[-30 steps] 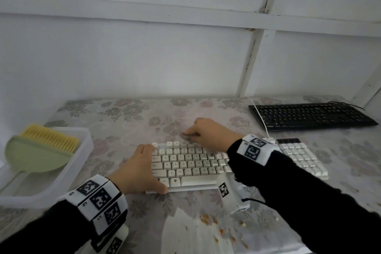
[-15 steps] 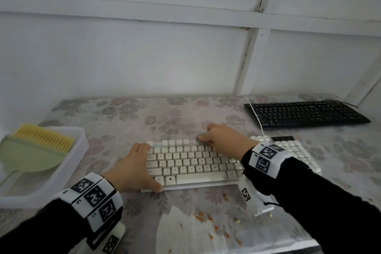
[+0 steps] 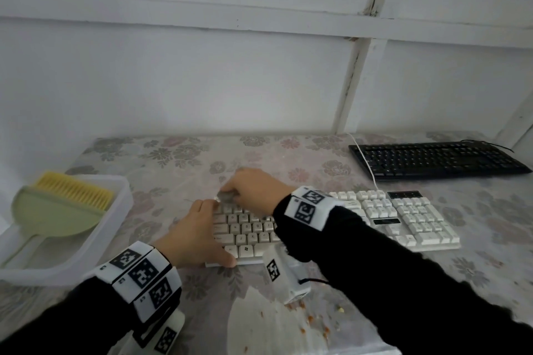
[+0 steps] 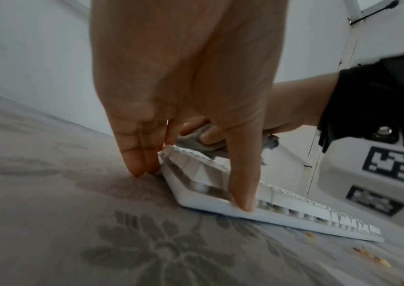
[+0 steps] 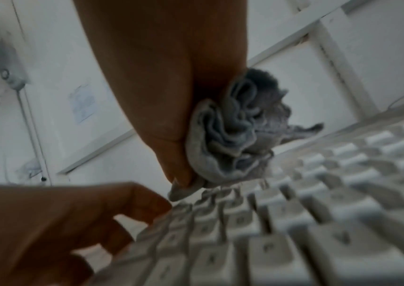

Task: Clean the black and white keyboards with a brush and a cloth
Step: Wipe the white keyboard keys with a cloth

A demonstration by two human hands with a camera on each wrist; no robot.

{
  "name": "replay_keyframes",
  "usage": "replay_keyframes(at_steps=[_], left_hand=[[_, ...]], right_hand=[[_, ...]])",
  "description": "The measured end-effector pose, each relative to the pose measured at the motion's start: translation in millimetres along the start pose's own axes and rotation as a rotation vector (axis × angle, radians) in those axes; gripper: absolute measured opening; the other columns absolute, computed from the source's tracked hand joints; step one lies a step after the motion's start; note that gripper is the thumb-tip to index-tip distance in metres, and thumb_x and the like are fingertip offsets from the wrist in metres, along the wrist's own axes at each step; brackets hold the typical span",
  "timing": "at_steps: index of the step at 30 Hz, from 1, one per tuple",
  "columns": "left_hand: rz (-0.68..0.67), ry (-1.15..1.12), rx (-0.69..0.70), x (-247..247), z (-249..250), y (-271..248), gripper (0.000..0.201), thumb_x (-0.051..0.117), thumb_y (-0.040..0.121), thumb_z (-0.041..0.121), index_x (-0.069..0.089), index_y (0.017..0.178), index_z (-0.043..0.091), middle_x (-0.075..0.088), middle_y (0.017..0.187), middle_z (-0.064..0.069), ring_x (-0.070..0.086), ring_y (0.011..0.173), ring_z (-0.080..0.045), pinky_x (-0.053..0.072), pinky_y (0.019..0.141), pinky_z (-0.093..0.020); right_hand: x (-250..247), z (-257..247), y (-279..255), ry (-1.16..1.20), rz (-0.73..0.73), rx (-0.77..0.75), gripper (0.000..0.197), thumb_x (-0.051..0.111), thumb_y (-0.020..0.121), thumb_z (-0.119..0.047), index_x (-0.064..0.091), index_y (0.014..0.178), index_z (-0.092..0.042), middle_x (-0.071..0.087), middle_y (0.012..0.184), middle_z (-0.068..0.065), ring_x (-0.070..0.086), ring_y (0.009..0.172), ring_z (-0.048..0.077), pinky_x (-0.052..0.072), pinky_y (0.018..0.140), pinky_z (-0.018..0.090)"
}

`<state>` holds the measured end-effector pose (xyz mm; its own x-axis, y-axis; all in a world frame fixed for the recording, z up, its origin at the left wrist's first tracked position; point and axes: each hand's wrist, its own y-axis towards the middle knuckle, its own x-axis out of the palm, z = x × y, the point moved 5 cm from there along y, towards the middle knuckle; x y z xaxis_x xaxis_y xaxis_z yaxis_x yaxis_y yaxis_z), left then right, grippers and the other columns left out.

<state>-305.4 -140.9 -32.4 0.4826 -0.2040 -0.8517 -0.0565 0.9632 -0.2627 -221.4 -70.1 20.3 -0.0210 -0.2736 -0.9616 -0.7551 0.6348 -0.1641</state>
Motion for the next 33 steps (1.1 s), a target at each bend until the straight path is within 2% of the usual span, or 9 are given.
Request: replay_keyframes(at_steps=[3,8,12,14,19,22,26,29,33], left_hand=[[-0.002,-0.002,-0.003,0,0,0,0.102,0.085,0.059,0.042,0.026,0.138,0.018,0.031,0.122,0.003,0.039,0.112,-0.013,0.041,0.095,-0.027],[-0.003,0.017,0.001,1,0,-2,0.111,0.084,0.061,0.044,0.016,0.144,0.018,0.027,0.137,0.001,0.037,0.119,-0.014,0.037,0.097,-0.026],[-0.003,0.034,0.004,0,0,-1,0.109,0.084,0.059,0.047,0.019,0.142,0.019,0.027,0.136,0.003,0.036,0.109,-0.011,0.039,0.092,-0.025],[-0.002,0.036,-0.001,0,0,-1,0.107,0.084,0.059,0.047,0.021,0.141,0.019,0.028,0.135,0.003,0.036,0.108,-0.011,0.039,0.091,-0.025],[0.006,0.026,-0.008,0,0,-1,0.106,0.084,0.058,0.046,0.023,0.140,0.020,0.029,0.128,0.005,0.039,0.110,-0.011,0.040,0.092,-0.026],[0.000,0.038,-0.015,0,0,-1,0.107,0.084,0.058,0.047,0.022,0.140,0.020,0.029,0.131,0.004,0.039,0.110,-0.011,0.041,0.094,-0.027],[-0.012,0.053,-0.026,0,0,1,0.107,0.084,0.057,0.047,0.022,0.139,0.020,0.027,0.125,0.006,0.039,0.109,-0.011,0.041,0.092,-0.026],[-0.021,0.066,-0.032,0,2,1,0.119,0.084,0.059,0.046,0.009,0.146,0.017,0.023,0.139,0.002,0.037,0.120,-0.015,0.040,0.100,-0.029],[-0.051,0.086,-0.045,0,4,1,0.132,0.082,0.062,0.047,-0.012,0.149,0.016,0.011,0.150,-0.002,0.028,0.135,-0.019,0.034,0.107,-0.030]], right_hand=[[12,-2,4,-0.130,0.010,-0.015,0.022,0.047,0.095,-0.007,0.069,0.097,-0.010,0.045,0.090,0.003,0.055,0.080,0.025,0.043,0.077,0.032],[15,38,-23,-0.197,0.082,0.014,0.024,0.042,0.093,0.002,0.064,0.097,-0.009,0.042,0.088,0.001,0.047,0.078,0.021,0.035,0.077,0.025],[14,72,-41,-0.189,0.093,0.069,0.024,0.044,0.094,-0.002,0.066,0.100,-0.011,0.035,0.079,-0.002,0.041,0.066,0.016,0.023,0.053,0.018],[12,86,-49,-0.199,0.087,0.105,0.024,0.045,0.097,-0.007,0.067,0.102,-0.013,0.037,0.081,-0.002,0.043,0.067,0.016,0.021,0.052,0.014],[1,118,-76,-0.155,0.063,0.220,0.025,0.044,0.099,-0.018,0.067,0.094,-0.009,0.043,0.085,-0.002,0.052,0.076,0.018,0.033,0.062,0.015],[-12,145,-96,-0.109,0.062,0.371,0.035,0.046,0.099,-0.031,0.064,0.074,-0.015,0.050,0.074,-0.006,0.053,0.064,0.012,0.035,0.059,0.014],[-22,163,-113,-0.032,0.154,0.408,0.024,0.052,0.096,-0.028,0.071,0.109,-0.024,0.052,0.074,-0.018,0.052,0.063,0.004,0.039,0.067,0.020],[-2,159,-114,0.030,0.156,0.397,0.019,0.054,0.095,-0.025,0.069,0.104,-0.017,0.037,0.084,-0.013,0.053,0.070,0.008,0.037,0.060,0.012],[9,167,-113,0.018,0.232,0.401,0.016,0.049,0.096,-0.014,0.065,0.097,-0.009,0.028,0.080,-0.013,0.045,0.070,0.011,0.027,0.051,0.012]])
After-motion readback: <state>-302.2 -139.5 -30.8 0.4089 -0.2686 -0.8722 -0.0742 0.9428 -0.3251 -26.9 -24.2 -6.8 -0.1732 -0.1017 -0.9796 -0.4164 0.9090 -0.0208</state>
